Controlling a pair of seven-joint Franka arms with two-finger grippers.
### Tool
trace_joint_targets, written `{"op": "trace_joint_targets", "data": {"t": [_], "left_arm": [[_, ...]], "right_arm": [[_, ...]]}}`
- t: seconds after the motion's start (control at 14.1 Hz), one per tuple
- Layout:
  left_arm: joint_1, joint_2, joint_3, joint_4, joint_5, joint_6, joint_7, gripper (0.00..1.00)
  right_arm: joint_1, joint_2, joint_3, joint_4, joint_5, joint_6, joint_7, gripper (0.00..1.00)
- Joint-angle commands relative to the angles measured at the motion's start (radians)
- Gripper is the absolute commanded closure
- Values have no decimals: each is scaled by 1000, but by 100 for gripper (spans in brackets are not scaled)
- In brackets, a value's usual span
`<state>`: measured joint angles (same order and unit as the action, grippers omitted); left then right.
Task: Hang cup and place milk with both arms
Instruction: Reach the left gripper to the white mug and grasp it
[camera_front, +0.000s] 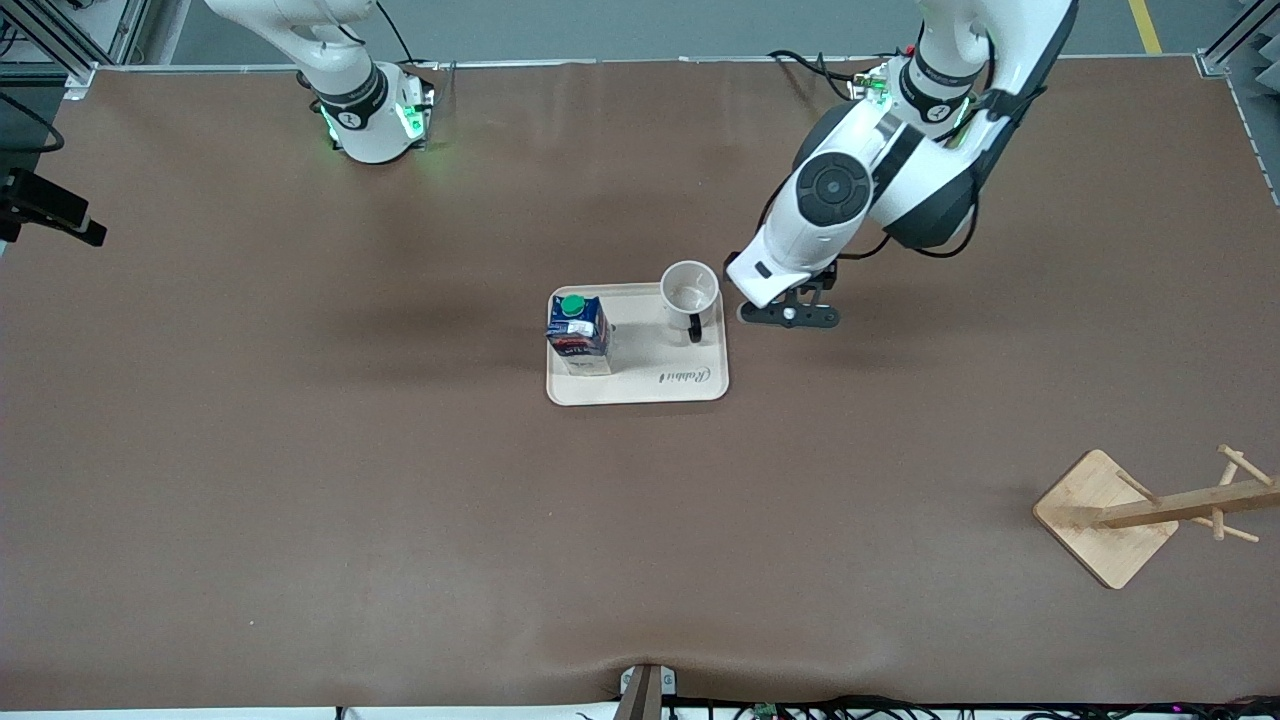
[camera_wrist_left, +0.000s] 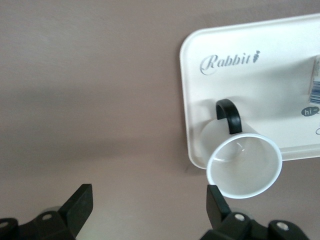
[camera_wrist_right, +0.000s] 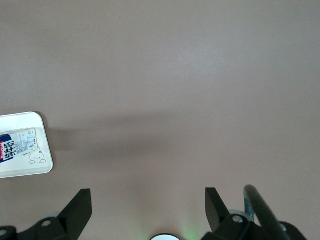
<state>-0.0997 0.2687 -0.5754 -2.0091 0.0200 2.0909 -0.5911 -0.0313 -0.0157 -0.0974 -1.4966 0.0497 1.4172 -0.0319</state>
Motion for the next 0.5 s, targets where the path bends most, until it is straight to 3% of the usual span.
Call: {"op": "trace_joint_targets", "data": {"t": [0.0, 0.21, 0.43], "left_arm": [[-66, 49, -6, -8, 9, 64, -81, 0], [-90, 93, -6, -13, 9, 98, -122, 8], [-123, 151, -1, -17, 28, 162, -165, 23]], "right_arm": [[-16, 13, 8, 26, 12, -7, -10, 0], [-18, 13, 8, 26, 10, -7, -10, 0], [-18, 14, 8, 26, 10, -7, -11, 0]]}}
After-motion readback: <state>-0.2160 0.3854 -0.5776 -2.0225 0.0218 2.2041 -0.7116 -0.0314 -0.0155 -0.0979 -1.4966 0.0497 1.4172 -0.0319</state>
